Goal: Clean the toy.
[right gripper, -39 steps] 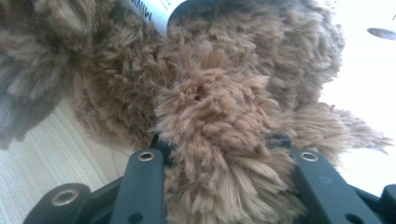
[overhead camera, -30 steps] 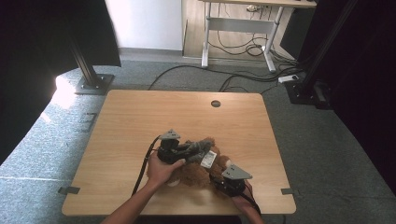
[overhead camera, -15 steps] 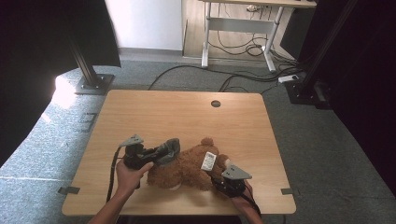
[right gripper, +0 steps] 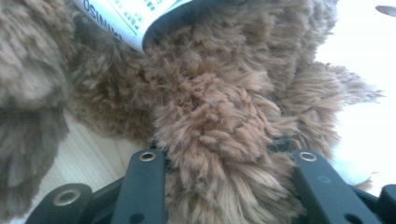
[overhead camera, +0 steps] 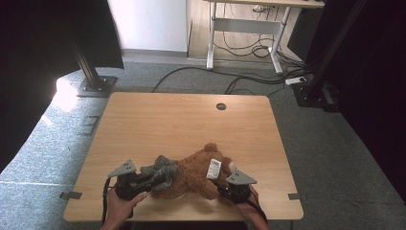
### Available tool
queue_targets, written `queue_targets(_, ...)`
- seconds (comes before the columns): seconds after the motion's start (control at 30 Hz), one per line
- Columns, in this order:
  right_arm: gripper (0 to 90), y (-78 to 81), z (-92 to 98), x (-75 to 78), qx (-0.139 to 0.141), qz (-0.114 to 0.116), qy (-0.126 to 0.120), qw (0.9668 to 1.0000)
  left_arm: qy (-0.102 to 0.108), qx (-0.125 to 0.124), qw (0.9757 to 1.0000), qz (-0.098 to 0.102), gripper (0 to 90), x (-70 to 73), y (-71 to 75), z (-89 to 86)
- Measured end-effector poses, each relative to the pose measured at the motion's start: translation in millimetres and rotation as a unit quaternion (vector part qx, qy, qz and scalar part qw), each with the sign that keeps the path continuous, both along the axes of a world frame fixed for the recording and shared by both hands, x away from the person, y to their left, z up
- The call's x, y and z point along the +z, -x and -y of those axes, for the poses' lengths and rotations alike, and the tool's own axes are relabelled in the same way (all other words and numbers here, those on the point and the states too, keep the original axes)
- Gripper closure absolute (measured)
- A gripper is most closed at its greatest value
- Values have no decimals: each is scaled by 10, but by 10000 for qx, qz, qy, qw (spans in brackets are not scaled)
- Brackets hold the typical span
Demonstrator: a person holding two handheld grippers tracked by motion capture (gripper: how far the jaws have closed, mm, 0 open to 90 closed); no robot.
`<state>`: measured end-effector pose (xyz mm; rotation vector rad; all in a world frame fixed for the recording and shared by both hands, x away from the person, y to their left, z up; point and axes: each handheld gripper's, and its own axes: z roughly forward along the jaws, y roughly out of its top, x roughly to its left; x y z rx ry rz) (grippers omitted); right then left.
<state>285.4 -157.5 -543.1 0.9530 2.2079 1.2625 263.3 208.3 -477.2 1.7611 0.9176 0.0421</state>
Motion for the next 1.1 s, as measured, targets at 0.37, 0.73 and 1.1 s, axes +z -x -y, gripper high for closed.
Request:
queue_targets(0.37, 633, -44, -68, -20, -76, -32, 162, 9998, -109, -14, 9998, 146, 770, -211, 100, 48)
queue_targets(0.73, 647, -335, -136, -34, -707, 54, 260, 9971, -144, 276, 9985, 461, 776, -320, -220, 231)
queue_targets(1.1, 653, -745, -209, -37, -1149, 57, 157, 9932, -342, 570, 9959, 614, 776, -306, -705, 310)
